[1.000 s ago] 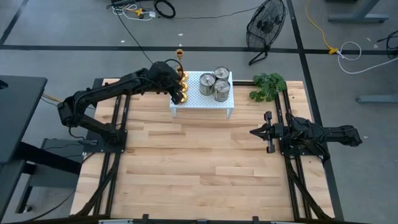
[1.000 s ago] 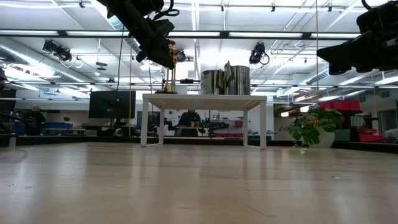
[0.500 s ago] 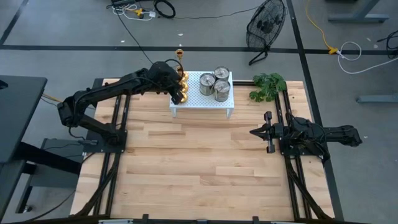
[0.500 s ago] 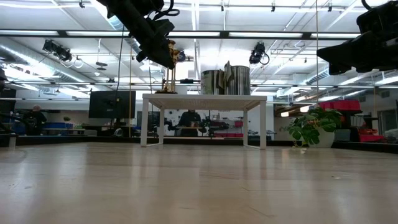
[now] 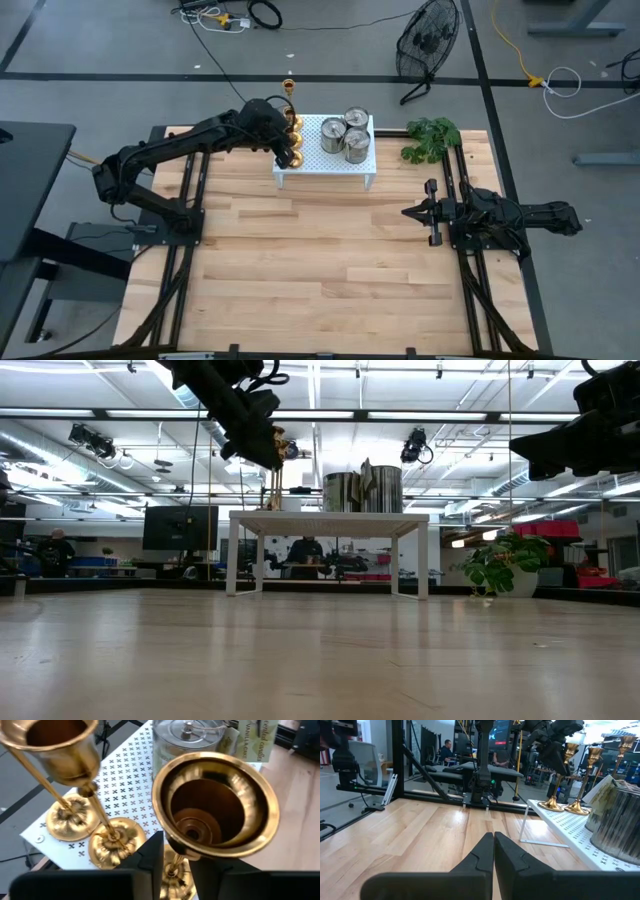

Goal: Pick & Place candle stick holders
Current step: Put the candle holder aligned with the other candle holder on the shelf

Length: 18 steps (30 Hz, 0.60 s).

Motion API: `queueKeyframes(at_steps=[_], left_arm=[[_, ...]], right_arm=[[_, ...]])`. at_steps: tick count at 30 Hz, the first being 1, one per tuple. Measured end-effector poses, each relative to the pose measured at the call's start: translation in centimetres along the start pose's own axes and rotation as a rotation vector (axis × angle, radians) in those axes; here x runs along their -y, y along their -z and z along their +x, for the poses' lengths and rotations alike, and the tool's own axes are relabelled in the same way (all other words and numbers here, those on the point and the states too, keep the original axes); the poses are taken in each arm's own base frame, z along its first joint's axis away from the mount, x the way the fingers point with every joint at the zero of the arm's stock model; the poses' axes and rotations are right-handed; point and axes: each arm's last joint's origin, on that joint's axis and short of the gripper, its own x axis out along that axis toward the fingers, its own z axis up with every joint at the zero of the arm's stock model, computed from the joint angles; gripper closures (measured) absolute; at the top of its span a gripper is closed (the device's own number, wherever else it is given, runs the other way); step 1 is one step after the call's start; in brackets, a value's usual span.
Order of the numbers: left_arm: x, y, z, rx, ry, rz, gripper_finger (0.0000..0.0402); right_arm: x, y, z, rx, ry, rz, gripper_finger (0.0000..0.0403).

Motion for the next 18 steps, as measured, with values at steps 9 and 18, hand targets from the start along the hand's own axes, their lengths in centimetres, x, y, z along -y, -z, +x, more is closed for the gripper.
queueKeyframes(at_steps=[9,18], left_arm=[[-0.05,0.01,0.00,0.000,-0.025,0.002,0.0274],[-0.08,0.31,-0.01,-0.031,-0.028,0.002,0.0220]], right_arm=[[0.00,0.00,0.00,0.000,0.000,0.000,0.0385],[0.00,0.00,0.00,0.000,0.000,0.000,0.0385]])
